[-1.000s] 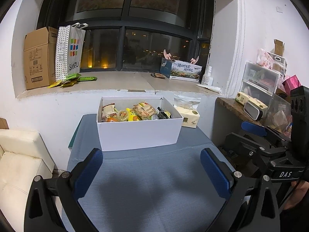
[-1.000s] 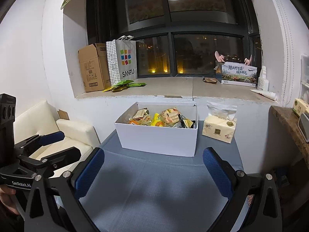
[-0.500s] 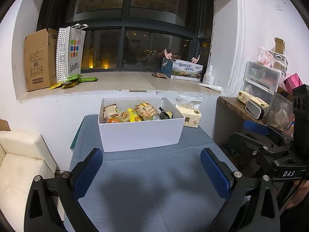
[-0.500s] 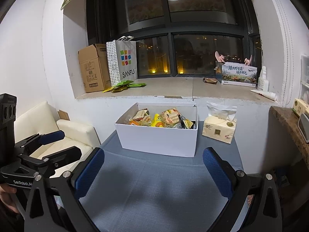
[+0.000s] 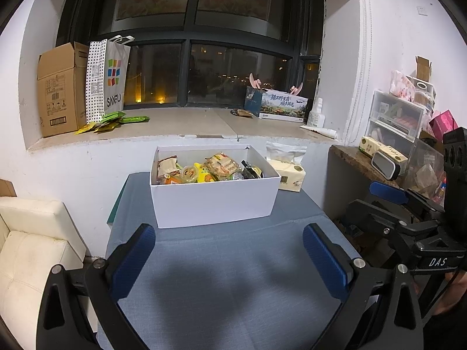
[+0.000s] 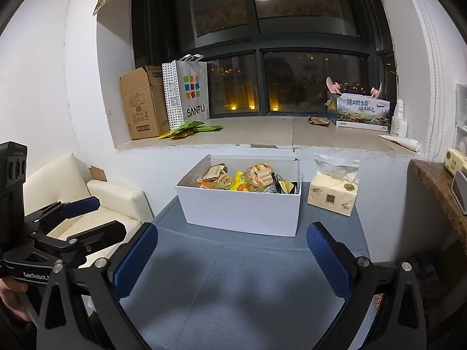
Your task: Organize snacks
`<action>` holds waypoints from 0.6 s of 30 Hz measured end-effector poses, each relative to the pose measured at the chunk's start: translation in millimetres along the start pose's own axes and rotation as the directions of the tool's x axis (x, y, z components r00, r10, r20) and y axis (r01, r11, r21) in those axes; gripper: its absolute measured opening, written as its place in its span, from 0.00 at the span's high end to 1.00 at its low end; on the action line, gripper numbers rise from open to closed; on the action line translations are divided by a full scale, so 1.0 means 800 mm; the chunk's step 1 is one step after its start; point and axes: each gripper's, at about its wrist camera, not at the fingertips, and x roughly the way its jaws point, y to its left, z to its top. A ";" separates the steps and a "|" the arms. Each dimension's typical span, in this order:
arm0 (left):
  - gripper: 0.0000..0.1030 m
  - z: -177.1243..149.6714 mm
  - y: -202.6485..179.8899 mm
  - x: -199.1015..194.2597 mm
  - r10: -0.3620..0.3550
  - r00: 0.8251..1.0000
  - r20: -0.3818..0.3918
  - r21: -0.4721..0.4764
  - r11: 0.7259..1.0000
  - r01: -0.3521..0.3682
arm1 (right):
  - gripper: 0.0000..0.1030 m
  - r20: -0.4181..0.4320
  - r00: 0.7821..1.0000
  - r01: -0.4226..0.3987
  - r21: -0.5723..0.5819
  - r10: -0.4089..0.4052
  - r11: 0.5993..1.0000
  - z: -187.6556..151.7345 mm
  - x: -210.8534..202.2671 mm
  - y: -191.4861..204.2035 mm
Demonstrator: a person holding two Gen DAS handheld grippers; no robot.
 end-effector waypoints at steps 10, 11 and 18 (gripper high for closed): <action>0.00 0.000 0.002 -0.001 0.007 1.000 0.001 0.000 1.000 -0.007 | 0.00 -0.003 1.000 0.002 0.008 -0.002 1.000 -0.001 -0.001 -0.004; 0.00 -0.001 0.001 -0.001 0.006 1.000 0.001 0.001 1.000 -0.006 | 0.00 -0.004 1.000 0.003 0.009 -0.003 1.000 -0.001 -0.001 -0.004; 0.00 -0.001 0.001 -0.001 0.007 1.000 -0.002 0.003 1.000 -0.007 | 0.00 -0.004 1.000 0.004 0.006 -0.004 1.000 -0.002 -0.002 -0.003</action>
